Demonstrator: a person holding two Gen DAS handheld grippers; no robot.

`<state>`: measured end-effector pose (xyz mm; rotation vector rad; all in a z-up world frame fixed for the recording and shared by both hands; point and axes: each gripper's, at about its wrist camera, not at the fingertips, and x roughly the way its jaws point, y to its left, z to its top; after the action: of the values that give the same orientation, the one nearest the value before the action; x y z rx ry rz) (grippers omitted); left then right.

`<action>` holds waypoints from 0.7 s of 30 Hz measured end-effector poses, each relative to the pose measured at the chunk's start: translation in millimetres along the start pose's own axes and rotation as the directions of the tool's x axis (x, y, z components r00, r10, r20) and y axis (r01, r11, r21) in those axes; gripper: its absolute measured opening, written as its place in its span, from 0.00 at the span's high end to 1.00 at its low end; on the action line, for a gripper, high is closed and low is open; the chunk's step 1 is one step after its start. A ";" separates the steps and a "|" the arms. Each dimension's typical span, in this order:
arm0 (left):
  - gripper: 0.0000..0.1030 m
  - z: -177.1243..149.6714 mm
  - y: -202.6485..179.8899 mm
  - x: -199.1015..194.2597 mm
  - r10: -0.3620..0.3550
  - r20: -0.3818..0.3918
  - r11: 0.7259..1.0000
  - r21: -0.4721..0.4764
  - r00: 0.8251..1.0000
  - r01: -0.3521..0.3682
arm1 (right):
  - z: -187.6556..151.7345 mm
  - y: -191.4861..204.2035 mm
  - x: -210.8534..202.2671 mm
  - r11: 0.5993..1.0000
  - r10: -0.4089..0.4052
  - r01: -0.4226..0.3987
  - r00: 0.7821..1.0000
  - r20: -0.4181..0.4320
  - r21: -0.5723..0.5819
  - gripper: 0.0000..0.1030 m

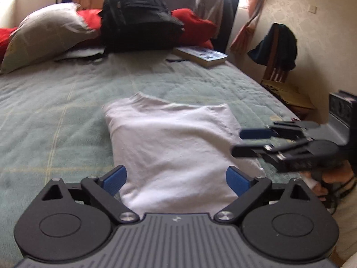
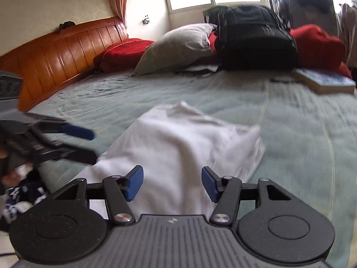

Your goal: Fold clothes

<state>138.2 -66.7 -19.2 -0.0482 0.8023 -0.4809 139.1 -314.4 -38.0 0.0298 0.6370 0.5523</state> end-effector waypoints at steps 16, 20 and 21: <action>0.07 -28.4 15.3 -31.2 0.153 -0.001 0.988 -0.023 0.988 -0.153 | 55.0 13.0 46.4 0.997 -0.077 0.075 0.991 -0.113 -0.021 0.30; 0.07 -36.6 23.2 -42.9 0.156 0.021 0.987 -0.038 0.987 -0.156 | 79.6 32.5 93.9 0.996 -0.082 0.073 0.979 -0.184 -0.056 0.30; 0.07 -38.5 25.4 -44.0 0.159 0.024 0.987 -0.043 0.987 -0.158 | 84.5 37.2 107.0 0.995 -0.087 0.075 0.975 -0.204 -0.064 0.30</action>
<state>95.2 -19.7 -21.8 -0.0282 0.7828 -0.3130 240.8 -217.5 -22.0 -0.1071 0.8218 0.4976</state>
